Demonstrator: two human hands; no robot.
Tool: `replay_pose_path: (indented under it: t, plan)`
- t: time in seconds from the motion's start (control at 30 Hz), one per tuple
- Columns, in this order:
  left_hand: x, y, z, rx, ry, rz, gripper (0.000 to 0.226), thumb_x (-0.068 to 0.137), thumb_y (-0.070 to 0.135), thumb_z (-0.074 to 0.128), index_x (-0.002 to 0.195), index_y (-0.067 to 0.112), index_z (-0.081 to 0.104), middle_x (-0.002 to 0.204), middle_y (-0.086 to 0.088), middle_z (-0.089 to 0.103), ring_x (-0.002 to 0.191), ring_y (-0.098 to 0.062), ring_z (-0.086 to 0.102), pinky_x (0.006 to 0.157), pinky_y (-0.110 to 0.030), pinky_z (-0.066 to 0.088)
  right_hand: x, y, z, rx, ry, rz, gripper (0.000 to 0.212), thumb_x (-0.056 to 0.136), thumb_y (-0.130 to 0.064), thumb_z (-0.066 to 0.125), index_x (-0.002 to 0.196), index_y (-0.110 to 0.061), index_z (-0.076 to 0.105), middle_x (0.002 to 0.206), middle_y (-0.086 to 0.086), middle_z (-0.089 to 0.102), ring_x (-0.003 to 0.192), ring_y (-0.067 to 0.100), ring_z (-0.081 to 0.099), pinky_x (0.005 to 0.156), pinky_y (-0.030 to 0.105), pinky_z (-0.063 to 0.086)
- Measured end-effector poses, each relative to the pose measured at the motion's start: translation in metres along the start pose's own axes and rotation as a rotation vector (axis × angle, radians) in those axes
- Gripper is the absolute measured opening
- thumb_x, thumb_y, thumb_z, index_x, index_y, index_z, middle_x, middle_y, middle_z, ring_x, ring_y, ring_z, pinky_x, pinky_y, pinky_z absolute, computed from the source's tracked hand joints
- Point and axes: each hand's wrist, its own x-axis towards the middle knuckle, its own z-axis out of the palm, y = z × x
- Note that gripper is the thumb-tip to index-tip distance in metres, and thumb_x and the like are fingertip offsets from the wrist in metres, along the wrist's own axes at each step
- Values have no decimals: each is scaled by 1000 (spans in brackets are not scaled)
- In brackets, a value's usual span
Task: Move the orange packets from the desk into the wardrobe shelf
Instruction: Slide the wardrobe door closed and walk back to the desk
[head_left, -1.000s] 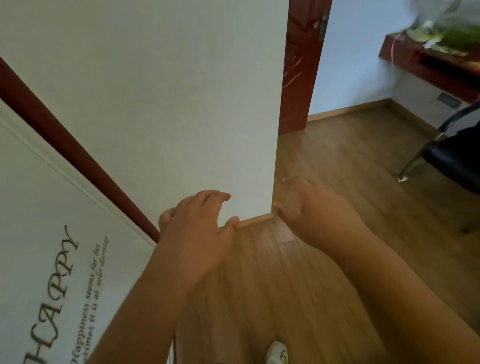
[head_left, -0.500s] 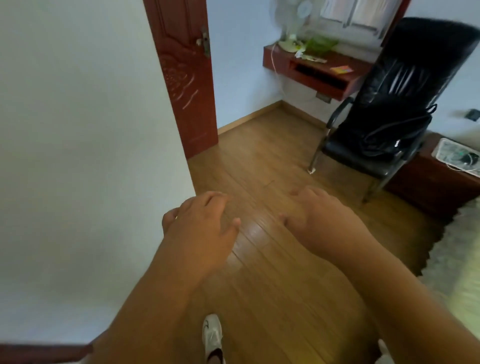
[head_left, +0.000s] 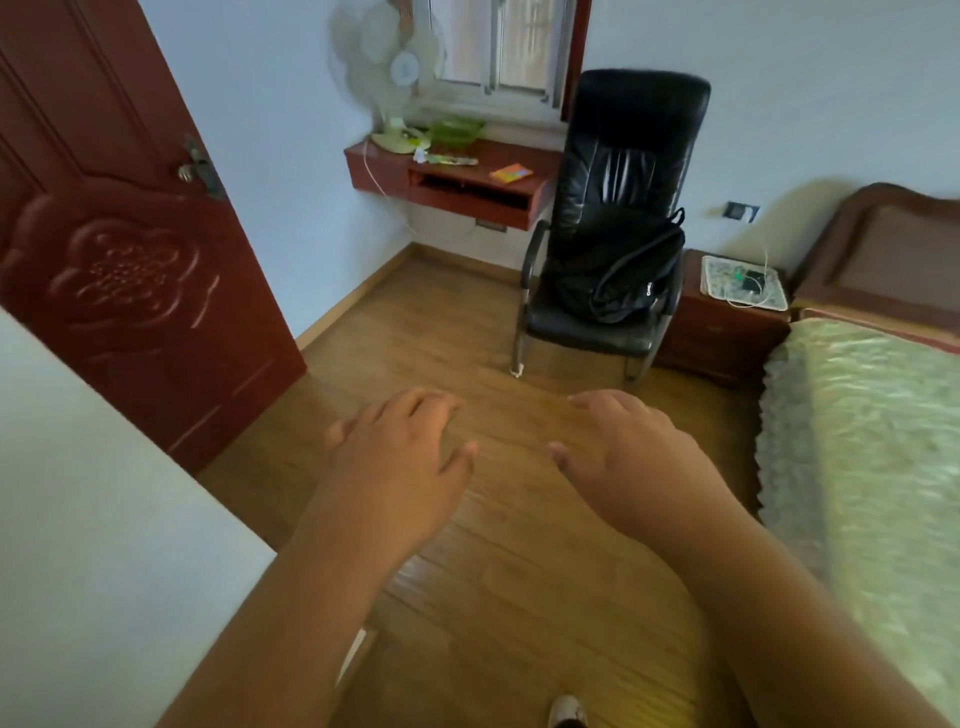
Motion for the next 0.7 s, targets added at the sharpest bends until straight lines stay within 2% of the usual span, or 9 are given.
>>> replay_pose_path:
  t: [0.1, 0.3, 0.53, 0.7]
  plan:
    - [47, 0, 1, 14, -11, 13, 51, 100, 58, 38, 148, 44, 32, 154, 20, 37, 143, -6, 32, 117, -43, 23, 45, 6, -5, 18, 20, 33, 70, 96, -63, 54, 157, -35, 34, 162, -8, 40, 147, 20, 43, 118, 48, 43]
    - [151, 11, -3, 30, 25, -27, 50, 99, 60, 38, 146, 47, 32, 151, 23, 38, 141, -4, 33, 116, -42, 24, 158, 18, -26, 48, 28, -23, 70, 96, -62, 55, 157, -35, 35, 162, -7, 40, 147, 20, 42, 117, 48, 43]
    - [256, 13, -19, 38, 89, -179, 49, 100, 60, 37, 147, 46, 34, 153, 22, 36, 143, -6, 30, 118, -43, 20, 288, 11, -63, 36, 28, -164, 69, 97, -62, 54, 157, -33, 35, 160, -9, 42, 147, 20, 42, 119, 47, 40]
    - [309, 1, -18, 6, 49, -247, 49, 100, 59, 37, 147, 46, 32, 155, 21, 34, 145, -6, 28, 117, -44, 20, 352, 5, -70, -3, -9, -199, 70, 96, -65, 53, 157, -35, 34, 160, -11, 43, 147, 19, 43, 119, 48, 41]
